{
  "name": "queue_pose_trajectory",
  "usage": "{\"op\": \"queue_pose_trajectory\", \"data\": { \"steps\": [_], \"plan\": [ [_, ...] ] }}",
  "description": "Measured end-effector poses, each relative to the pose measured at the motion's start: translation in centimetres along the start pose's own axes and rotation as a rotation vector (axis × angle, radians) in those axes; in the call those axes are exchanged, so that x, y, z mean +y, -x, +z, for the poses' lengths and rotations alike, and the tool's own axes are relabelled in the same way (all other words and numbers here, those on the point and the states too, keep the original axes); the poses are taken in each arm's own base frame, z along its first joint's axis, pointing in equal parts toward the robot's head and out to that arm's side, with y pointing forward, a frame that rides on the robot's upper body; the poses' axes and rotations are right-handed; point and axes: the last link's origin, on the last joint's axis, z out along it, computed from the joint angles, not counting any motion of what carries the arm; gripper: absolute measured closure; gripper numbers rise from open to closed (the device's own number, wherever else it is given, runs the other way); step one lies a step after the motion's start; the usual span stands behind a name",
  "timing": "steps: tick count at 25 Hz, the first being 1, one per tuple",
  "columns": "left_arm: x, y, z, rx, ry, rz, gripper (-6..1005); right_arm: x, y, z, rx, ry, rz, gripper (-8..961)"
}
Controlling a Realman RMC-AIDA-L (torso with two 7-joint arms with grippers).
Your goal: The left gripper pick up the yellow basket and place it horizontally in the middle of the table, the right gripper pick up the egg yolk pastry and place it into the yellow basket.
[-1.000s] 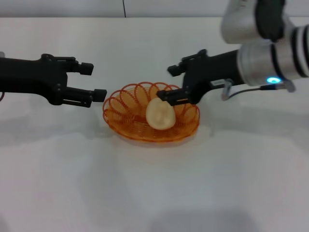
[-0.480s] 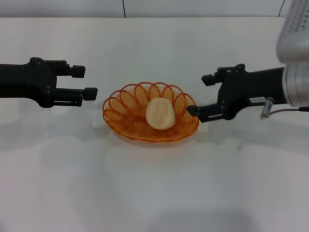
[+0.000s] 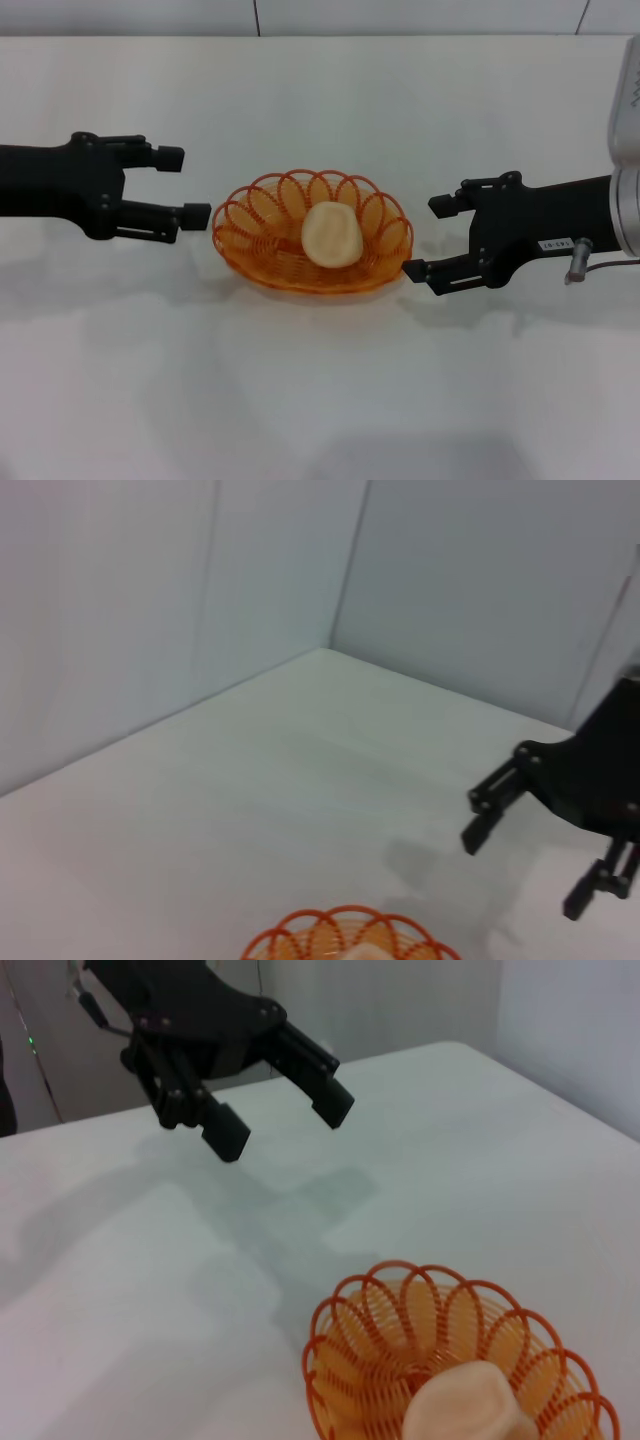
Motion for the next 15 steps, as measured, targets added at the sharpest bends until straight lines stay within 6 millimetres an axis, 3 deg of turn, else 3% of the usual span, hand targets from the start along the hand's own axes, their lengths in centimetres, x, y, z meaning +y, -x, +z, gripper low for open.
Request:
{"op": "queue_pose_trajectory", "data": {
  "steps": [15],
  "plan": [
    [1.4,-0.1,0.9,0.015,0.093,0.105,106,-0.3,1.3,0.0,-0.076,0.006,-0.058,141]
  ]
}}
